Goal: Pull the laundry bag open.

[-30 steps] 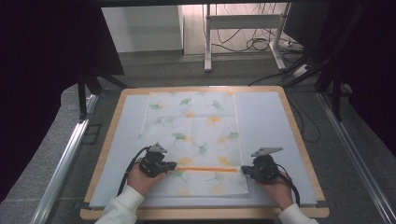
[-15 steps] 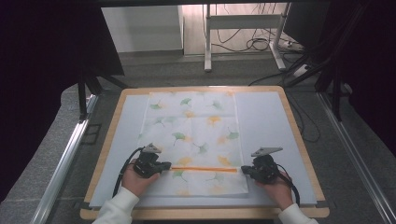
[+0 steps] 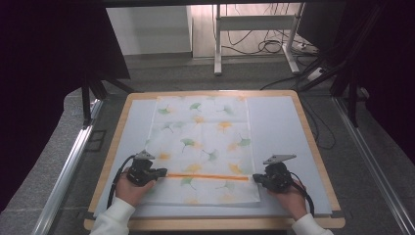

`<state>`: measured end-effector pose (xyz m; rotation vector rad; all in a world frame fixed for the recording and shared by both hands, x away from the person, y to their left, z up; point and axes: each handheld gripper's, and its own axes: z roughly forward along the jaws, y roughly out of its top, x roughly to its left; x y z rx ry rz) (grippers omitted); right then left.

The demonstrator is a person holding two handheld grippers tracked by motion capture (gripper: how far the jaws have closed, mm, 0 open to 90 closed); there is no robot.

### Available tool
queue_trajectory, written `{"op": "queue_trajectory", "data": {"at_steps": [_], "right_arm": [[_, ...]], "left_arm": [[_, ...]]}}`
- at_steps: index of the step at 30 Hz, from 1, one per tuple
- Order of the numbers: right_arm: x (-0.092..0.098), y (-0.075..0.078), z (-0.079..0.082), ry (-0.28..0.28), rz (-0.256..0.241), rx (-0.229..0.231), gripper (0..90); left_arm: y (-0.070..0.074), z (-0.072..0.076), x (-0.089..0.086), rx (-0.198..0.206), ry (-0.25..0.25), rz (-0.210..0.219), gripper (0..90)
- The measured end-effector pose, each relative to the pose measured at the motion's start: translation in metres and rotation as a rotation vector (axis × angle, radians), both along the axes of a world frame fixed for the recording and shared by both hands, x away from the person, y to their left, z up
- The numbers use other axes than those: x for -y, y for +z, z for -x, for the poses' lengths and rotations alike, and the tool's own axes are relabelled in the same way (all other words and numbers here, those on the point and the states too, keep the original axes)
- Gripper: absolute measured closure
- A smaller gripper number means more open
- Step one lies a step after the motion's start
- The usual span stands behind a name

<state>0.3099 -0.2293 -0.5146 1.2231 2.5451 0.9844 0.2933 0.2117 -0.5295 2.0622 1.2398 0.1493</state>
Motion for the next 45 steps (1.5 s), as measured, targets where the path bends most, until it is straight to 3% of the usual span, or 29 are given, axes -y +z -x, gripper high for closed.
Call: {"op": "queue_trajectory", "data": {"at_steps": [15,27,36,43,45], "right_arm": [[0.000,0.000,0.000,0.001,-0.001,-0.001,89.6],[0.000,0.000,0.000,0.002,-0.001,0.001,89.6],[0.000,0.000,0.000,0.004,-0.002,0.001,89.6],[0.000,0.000,0.000,0.005,0.000,0.002,89.6],[0.000,0.000,0.000,0.006,-0.001,0.002,89.6]], "left_arm": [[-0.002,0.009,-0.035,0.008,0.082,-0.012,90.0],[-0.001,0.012,-0.043,0.019,0.114,-0.038,90.0],[0.000,0.016,-0.061,0.017,0.159,-0.010,90.0],[0.001,0.020,-0.069,0.033,0.190,-0.032,90.0],[0.000,0.020,-0.072,0.028,0.195,-0.015,90.0]]}}
